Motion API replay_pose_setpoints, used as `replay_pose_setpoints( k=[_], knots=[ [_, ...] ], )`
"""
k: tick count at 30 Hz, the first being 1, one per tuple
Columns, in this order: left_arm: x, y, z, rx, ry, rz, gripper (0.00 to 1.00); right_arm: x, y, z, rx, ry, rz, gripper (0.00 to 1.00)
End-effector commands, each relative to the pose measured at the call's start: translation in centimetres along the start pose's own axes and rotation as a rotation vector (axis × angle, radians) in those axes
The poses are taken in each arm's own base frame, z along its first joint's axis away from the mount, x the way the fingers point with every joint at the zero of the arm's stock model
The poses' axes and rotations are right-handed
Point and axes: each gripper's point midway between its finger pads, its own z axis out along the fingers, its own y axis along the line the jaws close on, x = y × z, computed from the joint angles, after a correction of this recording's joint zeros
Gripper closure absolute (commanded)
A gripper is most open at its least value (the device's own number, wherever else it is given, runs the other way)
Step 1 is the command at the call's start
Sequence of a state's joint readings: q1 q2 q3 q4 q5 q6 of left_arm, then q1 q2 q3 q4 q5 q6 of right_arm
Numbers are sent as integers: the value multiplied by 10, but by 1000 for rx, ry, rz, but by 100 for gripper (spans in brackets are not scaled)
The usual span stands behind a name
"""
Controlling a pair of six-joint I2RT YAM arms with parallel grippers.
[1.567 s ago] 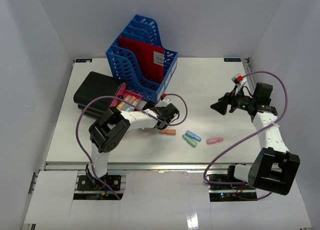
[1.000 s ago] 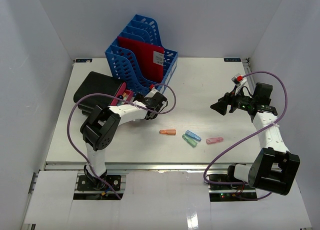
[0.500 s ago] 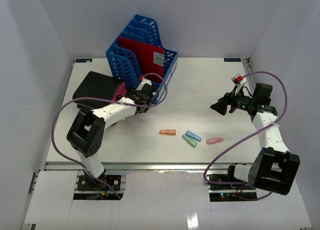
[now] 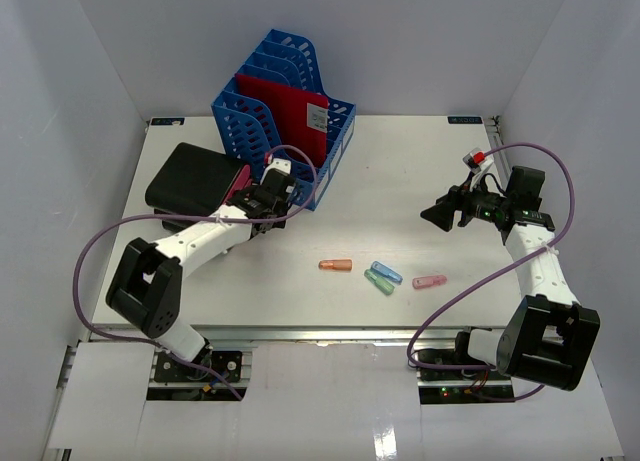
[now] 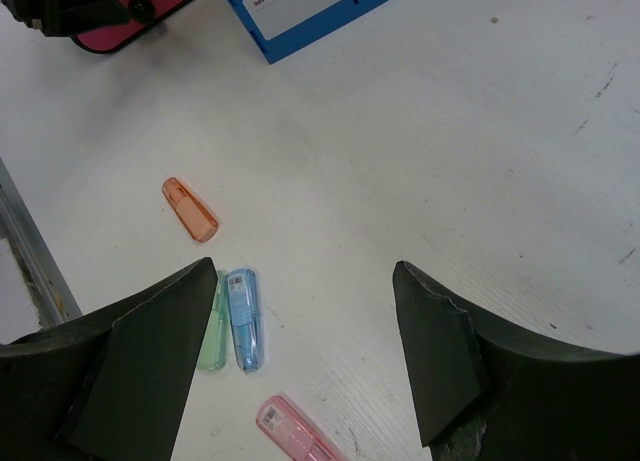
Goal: Organize the desk
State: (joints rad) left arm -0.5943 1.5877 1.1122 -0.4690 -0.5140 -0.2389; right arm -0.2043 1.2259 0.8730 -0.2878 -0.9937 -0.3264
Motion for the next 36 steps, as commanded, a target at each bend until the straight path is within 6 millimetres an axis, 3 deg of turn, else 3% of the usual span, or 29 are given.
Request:
replay_pose_setpoints(
  k=[1,3,6,10,12,16,24,36],
  knots=[
    [-8,-13,-21,106,-66,-76,43,-2,0,1,-11,-5,-23,22],
    [-9,-14,-24,121,-81,-74,43,-2,0,1,-11,-4,-22,22],
    [5,-14,-15,104,-49,-48,43,-2,0,1,-11,-4,-22,22],
    [30,7,12,-82,6,12,62,-3,0,1,-11,-6,-24,22],
    [36,21,23,-199,16,44,65,-2,0,2,-10,-4,-22,22],
    [36,39,35,-386,17,70,58,-1,-1,2,-11,-2,-19,22],
    [28,31,38,-434,-24,33,39,-1,-2,2,-10,0,-18,22],
    [29,35,53,-555,-21,37,36,0,-3,3,-8,4,-19,22]
  ],
)
